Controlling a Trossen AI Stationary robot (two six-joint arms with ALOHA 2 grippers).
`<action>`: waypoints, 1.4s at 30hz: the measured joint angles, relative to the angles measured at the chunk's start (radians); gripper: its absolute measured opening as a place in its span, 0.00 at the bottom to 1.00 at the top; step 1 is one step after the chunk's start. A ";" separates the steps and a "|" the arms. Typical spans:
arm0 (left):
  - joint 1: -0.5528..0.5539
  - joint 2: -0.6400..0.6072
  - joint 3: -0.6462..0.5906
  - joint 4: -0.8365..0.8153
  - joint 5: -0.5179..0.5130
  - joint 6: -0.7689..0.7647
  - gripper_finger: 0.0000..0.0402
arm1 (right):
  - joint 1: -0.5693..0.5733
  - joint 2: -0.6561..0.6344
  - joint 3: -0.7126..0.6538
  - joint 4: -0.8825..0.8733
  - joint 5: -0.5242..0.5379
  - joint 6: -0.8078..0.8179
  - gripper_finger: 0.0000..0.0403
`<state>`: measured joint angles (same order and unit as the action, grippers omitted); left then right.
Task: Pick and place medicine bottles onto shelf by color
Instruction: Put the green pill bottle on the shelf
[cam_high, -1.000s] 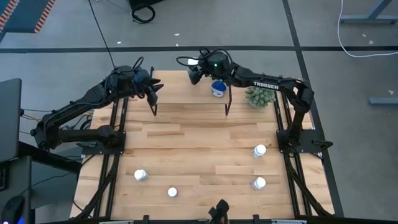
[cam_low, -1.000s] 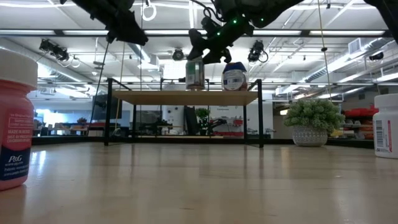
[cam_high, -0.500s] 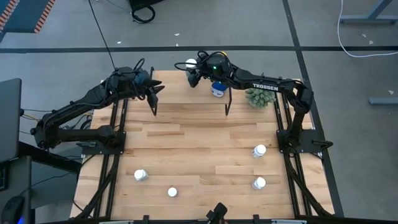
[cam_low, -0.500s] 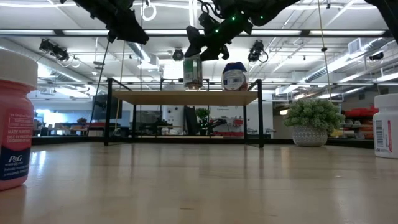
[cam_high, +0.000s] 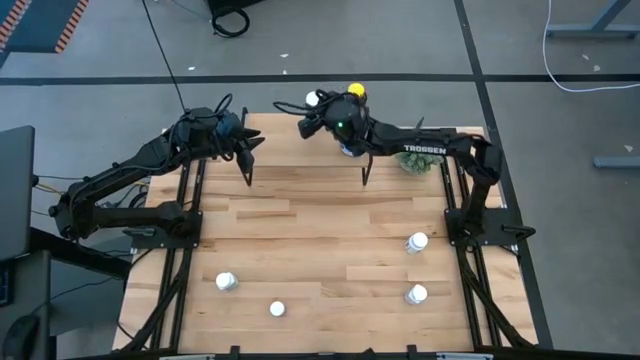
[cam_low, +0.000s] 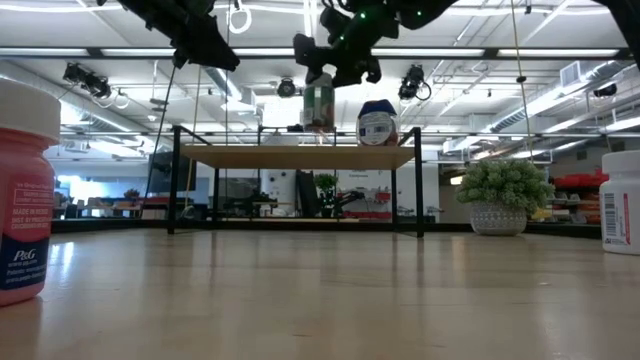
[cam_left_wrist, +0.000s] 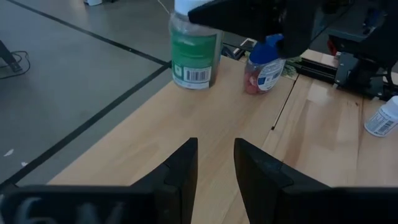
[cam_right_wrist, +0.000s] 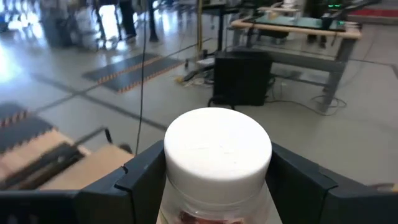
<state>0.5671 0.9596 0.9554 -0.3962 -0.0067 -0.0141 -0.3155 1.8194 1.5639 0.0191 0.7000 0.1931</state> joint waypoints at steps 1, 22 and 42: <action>0.000 0.000 0.000 0.001 0.000 0.002 0.27 | 0.005 0.000 0.000 0.009 0.012 0.022 0.61; -0.010 0.000 0.000 -0.005 -0.018 0.079 0.27 | 0.059 0.117 0.000 0.110 0.245 0.122 0.62; -0.017 0.000 0.000 -0.023 -0.019 0.165 0.27 | 0.029 0.126 0.001 0.085 0.144 0.124 0.63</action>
<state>0.5499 0.9600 0.9558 -0.4194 -0.0253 0.1508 -0.2867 1.9450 1.5646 0.1040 0.8436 0.3176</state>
